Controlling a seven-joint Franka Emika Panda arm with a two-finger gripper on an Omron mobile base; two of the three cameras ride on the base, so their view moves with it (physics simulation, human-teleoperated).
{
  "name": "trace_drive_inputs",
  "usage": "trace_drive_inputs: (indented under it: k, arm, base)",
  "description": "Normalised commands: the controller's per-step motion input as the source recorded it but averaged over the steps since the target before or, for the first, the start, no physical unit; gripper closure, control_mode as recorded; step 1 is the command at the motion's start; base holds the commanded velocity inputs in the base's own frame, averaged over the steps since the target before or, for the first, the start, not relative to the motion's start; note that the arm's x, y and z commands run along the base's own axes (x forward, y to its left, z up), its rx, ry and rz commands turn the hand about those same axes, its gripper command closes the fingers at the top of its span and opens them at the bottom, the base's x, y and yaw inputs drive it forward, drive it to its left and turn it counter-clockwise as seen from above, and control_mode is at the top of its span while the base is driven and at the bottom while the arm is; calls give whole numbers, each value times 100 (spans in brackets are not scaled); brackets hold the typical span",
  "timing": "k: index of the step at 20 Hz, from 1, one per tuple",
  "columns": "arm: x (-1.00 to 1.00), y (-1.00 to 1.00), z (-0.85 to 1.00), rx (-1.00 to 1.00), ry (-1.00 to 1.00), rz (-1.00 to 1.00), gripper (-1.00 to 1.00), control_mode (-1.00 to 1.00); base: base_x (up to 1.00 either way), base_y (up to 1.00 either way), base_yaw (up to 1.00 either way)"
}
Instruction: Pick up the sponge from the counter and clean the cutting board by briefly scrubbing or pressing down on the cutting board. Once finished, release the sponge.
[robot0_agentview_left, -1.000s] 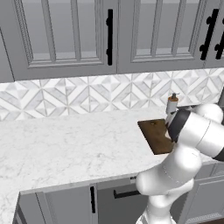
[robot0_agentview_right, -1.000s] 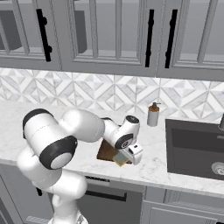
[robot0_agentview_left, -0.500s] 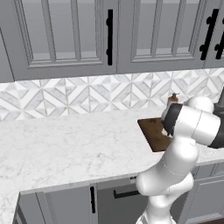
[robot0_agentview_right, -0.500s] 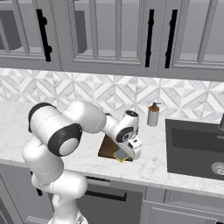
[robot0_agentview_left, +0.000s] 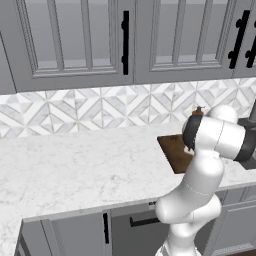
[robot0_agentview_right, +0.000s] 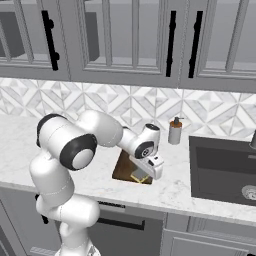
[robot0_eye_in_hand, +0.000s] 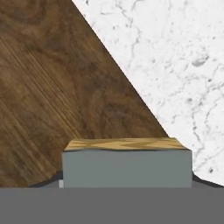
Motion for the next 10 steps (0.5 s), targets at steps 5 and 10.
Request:
trace_drive_inputs:
  k: [5,10]
  arm:
    - [13,17,-52,0,-28,0,100,-100]
    - [30,14,-7,0,-11,0,100,-100]
  base:
    - [0,0,0]
    - [0,0,0]
